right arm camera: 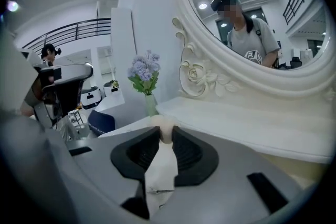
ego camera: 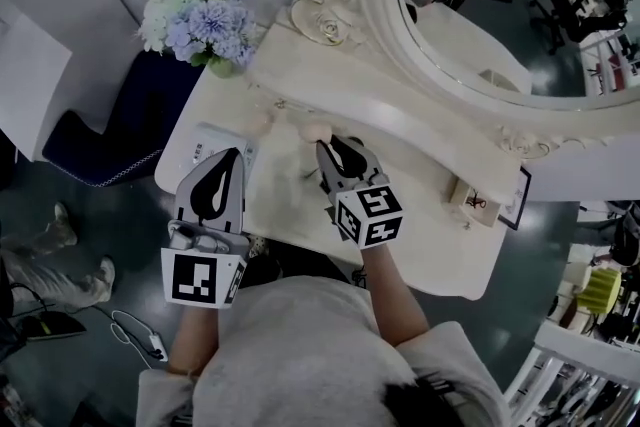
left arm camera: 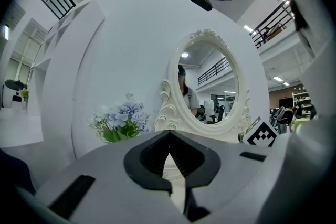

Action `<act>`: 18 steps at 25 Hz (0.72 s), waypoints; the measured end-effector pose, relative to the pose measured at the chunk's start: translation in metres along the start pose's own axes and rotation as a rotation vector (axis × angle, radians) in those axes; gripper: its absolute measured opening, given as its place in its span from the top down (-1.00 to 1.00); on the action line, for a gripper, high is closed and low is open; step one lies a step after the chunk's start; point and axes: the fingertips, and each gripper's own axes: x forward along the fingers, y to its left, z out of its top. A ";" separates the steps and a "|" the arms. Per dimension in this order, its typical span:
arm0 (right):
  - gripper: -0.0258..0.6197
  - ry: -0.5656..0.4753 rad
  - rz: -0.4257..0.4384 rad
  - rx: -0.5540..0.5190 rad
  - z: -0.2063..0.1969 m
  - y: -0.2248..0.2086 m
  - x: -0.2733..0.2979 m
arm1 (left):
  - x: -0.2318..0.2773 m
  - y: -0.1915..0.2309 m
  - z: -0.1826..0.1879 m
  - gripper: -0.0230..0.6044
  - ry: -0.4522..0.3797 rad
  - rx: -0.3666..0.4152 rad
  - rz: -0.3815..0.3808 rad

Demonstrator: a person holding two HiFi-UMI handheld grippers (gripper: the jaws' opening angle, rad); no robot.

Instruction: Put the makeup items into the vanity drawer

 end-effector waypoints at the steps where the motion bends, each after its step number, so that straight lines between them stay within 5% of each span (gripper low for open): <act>1: 0.66 -0.016 -0.003 -0.005 0.002 0.001 -0.003 | 0.000 -0.001 0.000 0.88 -0.002 0.000 -0.007; 18: 0.66 -0.217 -0.077 -0.013 0.037 0.018 -0.067 | 0.000 -0.038 0.010 0.88 -0.037 0.008 -0.175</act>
